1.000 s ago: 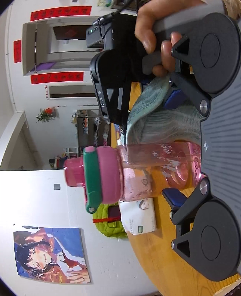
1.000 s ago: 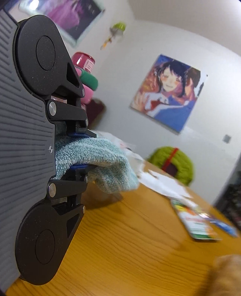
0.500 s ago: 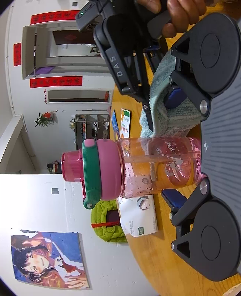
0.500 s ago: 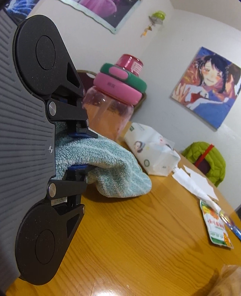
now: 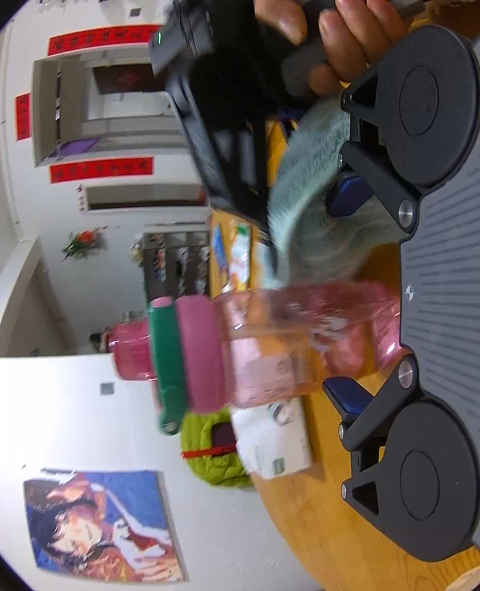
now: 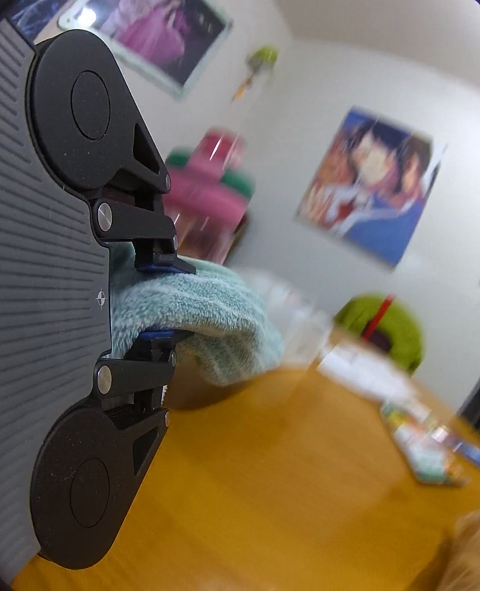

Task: Clean container
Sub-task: 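Hold the pink bottle with the left tool while the right tool rubs the towel along its side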

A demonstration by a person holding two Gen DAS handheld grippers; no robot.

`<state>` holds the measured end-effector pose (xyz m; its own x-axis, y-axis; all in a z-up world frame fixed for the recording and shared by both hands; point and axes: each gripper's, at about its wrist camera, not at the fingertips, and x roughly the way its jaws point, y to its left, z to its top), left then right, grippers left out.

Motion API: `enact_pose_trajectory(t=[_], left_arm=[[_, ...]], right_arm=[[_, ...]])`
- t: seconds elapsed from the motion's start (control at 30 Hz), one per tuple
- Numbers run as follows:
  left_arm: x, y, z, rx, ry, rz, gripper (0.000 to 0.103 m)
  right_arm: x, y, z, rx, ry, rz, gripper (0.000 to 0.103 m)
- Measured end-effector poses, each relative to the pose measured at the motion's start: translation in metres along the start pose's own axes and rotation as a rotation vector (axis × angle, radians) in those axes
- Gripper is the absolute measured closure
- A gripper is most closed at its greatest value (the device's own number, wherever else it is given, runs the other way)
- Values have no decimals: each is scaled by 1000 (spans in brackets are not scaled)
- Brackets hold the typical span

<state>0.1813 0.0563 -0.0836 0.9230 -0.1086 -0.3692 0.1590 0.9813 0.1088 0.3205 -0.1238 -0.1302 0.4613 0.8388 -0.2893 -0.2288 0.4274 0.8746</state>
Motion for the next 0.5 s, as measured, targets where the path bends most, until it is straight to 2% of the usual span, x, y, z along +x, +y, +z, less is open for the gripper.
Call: enact_pose_trajectory(t=[0.07, 0.17, 0.27, 0.37, 0.43, 0.5], left_arm=[[1, -3, -1, 16, 5, -1, 12], [-1, -1, -1, -1, -6, -16, 12], [-3, -1, 0, -3, -17, -14, 12], [-2, -2, -1, 6, -13, -9, 12], [0, -3, -1, 10, -5, -9, 12], [0, -4, -1, 18, 2, -9, 12]], right_arm=[[5, -5, 0, 10, 42, -64, 72], [-1, 0, 0, -18, 3, -66, 72], [-17, 10, 1, -64, -113, 55, 72], [-19, 14, 0, -78, -115, 141, 71], [-11, 13, -1, -79, -59, 84, 71], [-2, 12, -1, -84, 4, -31, 71]])
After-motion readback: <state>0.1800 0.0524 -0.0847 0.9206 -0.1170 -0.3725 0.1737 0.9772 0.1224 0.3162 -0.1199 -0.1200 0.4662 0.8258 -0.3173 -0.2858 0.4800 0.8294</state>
